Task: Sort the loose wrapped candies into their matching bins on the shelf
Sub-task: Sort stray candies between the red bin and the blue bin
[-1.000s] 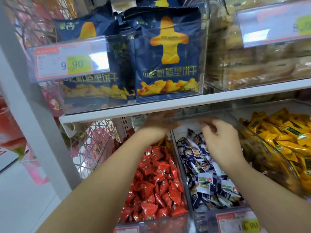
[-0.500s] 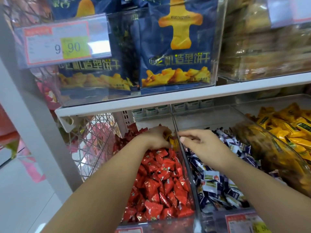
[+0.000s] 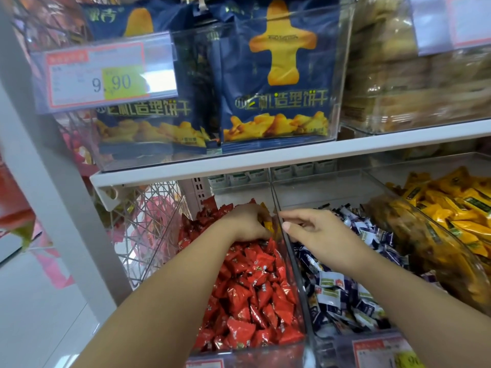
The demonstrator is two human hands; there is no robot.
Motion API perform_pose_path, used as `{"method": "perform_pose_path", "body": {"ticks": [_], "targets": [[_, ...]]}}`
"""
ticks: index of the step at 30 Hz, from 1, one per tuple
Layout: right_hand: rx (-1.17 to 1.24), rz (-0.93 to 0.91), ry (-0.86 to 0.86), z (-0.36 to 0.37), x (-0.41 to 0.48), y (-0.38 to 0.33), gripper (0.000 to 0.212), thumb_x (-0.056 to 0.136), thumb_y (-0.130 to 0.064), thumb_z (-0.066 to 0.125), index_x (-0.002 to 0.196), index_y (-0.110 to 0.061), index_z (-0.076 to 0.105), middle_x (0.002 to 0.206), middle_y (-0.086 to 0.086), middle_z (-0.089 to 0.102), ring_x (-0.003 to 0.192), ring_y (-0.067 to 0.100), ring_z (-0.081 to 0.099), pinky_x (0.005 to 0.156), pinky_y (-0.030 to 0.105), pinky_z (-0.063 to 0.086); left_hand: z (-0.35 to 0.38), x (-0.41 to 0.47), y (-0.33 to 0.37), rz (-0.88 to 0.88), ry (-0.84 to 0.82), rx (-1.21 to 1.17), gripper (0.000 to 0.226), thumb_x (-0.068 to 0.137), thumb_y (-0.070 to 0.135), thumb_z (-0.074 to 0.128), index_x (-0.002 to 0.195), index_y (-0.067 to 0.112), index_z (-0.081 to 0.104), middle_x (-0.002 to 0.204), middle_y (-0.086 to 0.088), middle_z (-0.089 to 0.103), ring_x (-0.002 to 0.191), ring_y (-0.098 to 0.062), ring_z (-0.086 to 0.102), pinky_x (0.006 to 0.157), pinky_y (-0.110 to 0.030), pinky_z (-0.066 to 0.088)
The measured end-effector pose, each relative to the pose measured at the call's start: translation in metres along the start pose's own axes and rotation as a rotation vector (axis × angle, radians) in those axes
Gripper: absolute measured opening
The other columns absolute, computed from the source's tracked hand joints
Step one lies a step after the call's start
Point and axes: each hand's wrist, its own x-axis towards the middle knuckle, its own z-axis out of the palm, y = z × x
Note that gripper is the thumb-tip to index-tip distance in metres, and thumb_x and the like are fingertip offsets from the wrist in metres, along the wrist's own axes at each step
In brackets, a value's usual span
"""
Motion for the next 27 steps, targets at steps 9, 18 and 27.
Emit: {"method": "perform_pose_path", "body": {"ticks": [9, 18, 27], "targets": [[0.04, 0.002, 0.049, -0.007, -0.006, -0.006, 0.031, 0.095, -0.028, 0.054, 0.125, -0.027, 0.059, 0.116, -0.011, 0.061, 0.104, 0.003, 0.057, 0.087, 0.019, 0.041, -0.02, -0.04, -0.008, 0.035, 0.417, -0.529, 0.032, 0.081, 0.027, 0.071, 0.111, 0.027, 0.059, 0.107, 0.015, 0.059, 0.087, 0.006, 0.055, 0.064, 0.0, 0.04], [0.218, -0.138, 0.004, -0.028, -0.032, -0.024, 0.045, 0.086, -0.023, 0.067, 0.113, -0.05, 0.043, 0.119, -0.022, 0.054, 0.105, -0.005, 0.056, 0.089, 0.019, 0.046, -0.007, -0.086, 0.047, 0.244, 0.31, -0.834, 0.013, 0.084, 0.019, 0.069, 0.092, 0.027, 0.065, 0.094, 0.008, 0.071, 0.09, -0.006, 0.065, 0.089, -0.023, 0.051], [0.02, -0.1, 0.341, -0.085, -0.064, 0.0, 0.041, 0.091, -0.012, 0.058, 0.124, -0.033, 0.05, 0.098, -0.013, 0.062, 0.076, 0.007, 0.061, 0.062, 0.014, 0.048, 0.01, -0.07, 0.131, 0.31, 0.201, -0.866, 0.027, 0.065, 0.052, 0.075, 0.091, 0.048, 0.067, 0.119, 0.006, 0.064, 0.11, -0.017, 0.062, 0.098, -0.042, 0.048]]}}
